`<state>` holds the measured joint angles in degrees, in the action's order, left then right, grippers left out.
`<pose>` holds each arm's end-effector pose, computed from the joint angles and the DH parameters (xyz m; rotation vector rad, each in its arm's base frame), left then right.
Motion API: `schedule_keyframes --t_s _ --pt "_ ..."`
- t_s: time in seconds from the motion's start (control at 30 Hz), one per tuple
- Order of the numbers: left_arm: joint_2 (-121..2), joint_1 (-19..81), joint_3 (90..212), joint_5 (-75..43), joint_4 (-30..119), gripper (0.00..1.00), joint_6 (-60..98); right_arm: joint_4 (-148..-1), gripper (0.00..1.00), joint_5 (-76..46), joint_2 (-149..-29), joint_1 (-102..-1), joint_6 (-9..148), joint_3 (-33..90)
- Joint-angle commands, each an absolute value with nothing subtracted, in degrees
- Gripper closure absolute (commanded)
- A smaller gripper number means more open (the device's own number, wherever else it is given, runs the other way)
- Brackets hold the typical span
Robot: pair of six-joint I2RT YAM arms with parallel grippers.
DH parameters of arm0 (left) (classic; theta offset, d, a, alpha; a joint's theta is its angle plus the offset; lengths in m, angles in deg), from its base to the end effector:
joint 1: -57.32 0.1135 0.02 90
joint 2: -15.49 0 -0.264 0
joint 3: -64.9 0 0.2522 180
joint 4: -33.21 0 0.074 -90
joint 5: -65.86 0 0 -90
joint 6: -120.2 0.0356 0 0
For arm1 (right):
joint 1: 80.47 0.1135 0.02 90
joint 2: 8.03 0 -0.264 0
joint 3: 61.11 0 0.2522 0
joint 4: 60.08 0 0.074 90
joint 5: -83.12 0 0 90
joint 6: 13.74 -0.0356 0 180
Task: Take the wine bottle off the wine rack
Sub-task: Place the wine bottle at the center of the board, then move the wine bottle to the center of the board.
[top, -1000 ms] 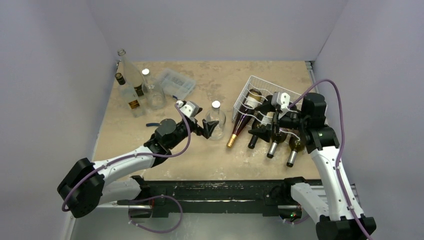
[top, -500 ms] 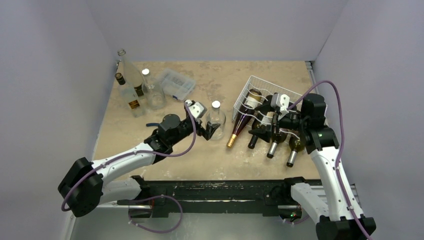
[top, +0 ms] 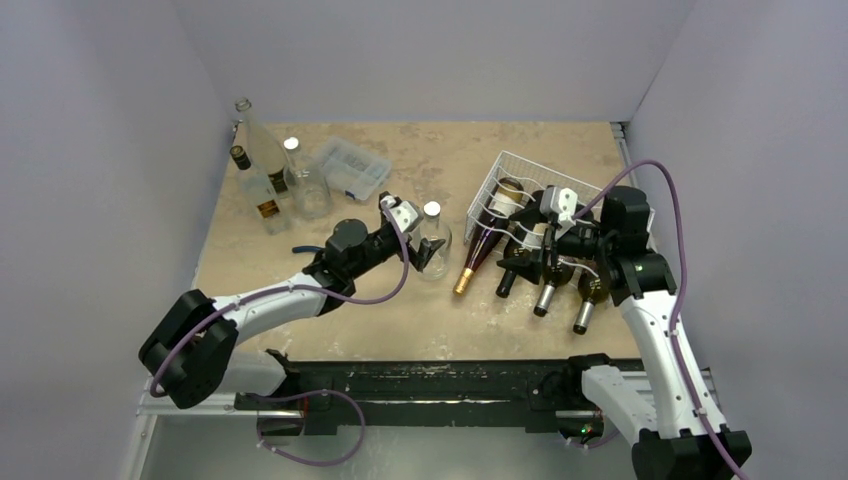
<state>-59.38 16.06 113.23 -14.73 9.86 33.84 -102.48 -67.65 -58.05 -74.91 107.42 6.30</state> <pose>0.2109 -0.1928 0.2496 0.7528 1.4838 -0.6351 0.1700 0.0478 0.3525 -1.1547 1.4341 0.7428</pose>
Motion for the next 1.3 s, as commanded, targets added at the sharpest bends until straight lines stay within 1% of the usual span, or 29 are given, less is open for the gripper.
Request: schedule_keyframes --t_s 0.0,0.13,0.4,0.5,0.67,0.73,1.0,1.23,1.27 --pt "-60.9 16.6 116.8 -12.0 3.6 0.09 32.6 -101.6 0.01 -67.1 -58.1 -75.2 108.5 6.1" --pt "-61.6 16.6 117.2 -12.9 2.9 0.12 32.4 -101.8 0.01 -67.1 -58.0 -75.1 108.7 6.1" --pt "-62.8 16.9 117.1 -15.0 1.7 0.11 32.5 -102.0 0.01 -66.9 -57.9 -75.2 108.8 6.0" --pt "-63.5 17.0 117.1 -16.2 0.4 0.05 31.8 -101.9 0.01 -66.9 -57.8 -75.2 108.8 5.9" --pt "-64.4 16.9 117.2 -16.8 -1.7 0.04 31.0 -101.9 0.01 -66.7 -57.9 -75.2 108.8 5.9" --pt "-64.8 16.9 117.4 -16.8 -2.0 0.07 30.8 -101.8 0.01 -66.6 -57.9 -75.2 108.8 5.9" --pt "-65.6 16.9 118.0 -16.2 -1.7 0.26 30.6 -101.8 0.01 -66.5 -57.9 -75.2 109.0 5.8" --pt "-65.6 16.9 118.9 -15.7 -0.4 0.37 31.5 -101.8 0.01 -66.4 -57.9 -75.2 109.0 5.8" --pt "-65.6 17.0 119.0 -15.7 -0.3 0.41 31.6 -101.8 0.01 -66.4 -57.9 -75.2 109.0 5.7"
